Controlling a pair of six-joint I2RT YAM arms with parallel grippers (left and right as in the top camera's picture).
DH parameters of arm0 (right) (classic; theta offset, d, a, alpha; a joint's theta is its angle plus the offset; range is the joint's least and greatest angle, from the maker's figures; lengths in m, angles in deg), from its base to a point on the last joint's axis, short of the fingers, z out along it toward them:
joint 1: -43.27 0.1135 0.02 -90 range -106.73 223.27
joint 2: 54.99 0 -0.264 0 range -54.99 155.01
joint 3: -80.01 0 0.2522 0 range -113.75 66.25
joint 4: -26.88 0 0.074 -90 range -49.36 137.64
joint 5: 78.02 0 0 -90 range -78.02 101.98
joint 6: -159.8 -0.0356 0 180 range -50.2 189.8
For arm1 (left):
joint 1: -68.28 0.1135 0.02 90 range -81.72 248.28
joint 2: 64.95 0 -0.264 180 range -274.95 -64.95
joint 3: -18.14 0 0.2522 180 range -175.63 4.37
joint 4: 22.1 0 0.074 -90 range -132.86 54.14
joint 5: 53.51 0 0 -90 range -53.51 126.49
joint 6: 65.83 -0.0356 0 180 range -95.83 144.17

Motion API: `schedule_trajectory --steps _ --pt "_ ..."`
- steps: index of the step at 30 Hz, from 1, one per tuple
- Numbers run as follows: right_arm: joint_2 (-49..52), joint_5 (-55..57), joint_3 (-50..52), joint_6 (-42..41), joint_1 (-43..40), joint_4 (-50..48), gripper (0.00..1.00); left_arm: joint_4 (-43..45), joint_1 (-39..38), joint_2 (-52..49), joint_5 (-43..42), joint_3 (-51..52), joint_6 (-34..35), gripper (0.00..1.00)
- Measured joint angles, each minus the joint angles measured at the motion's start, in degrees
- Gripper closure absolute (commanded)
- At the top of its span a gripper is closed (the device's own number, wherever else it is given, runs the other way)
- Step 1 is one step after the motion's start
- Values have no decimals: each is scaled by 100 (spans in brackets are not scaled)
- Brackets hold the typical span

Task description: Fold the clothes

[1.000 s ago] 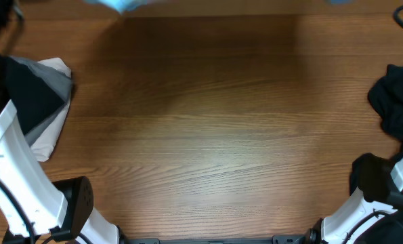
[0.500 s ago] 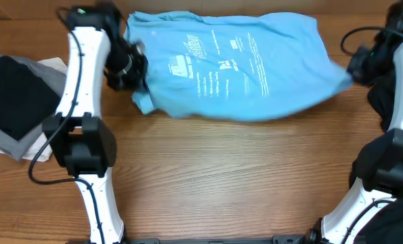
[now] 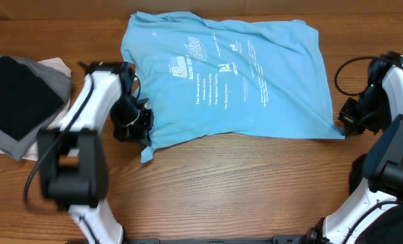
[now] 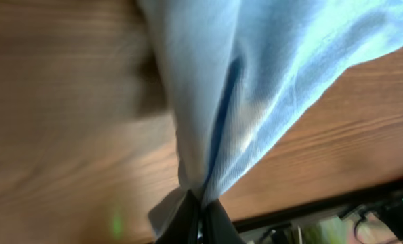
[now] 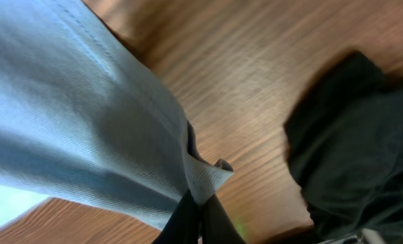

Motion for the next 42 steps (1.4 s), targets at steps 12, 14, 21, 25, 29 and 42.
schedule_trajectory --steps 12,14,21,25,29,42 --pt "-1320 -131 1005 -348 -428 -407 96 566 1716 3187 293 1784 868 96" --pt "-1436 -138 1222 -358 -415 -498 96 363 1716 3270 271 1808 863 96" --pt "-1915 -232 2260 -363 -514 -1008 96 114 1716 3595 271 1853 868 96" --pt "-2245 -293 2341 -363 -555 -1056 96 -98 1716 3829 295 1856 885 96" --pt "-2264 -341 2345 -466 -575 -1204 96 -199 1716 4046 525 1952 1016 96" --pt "-2284 -520 2358 -527 48 -2229 96 1405 1716 4256 658 2070 1421 96"
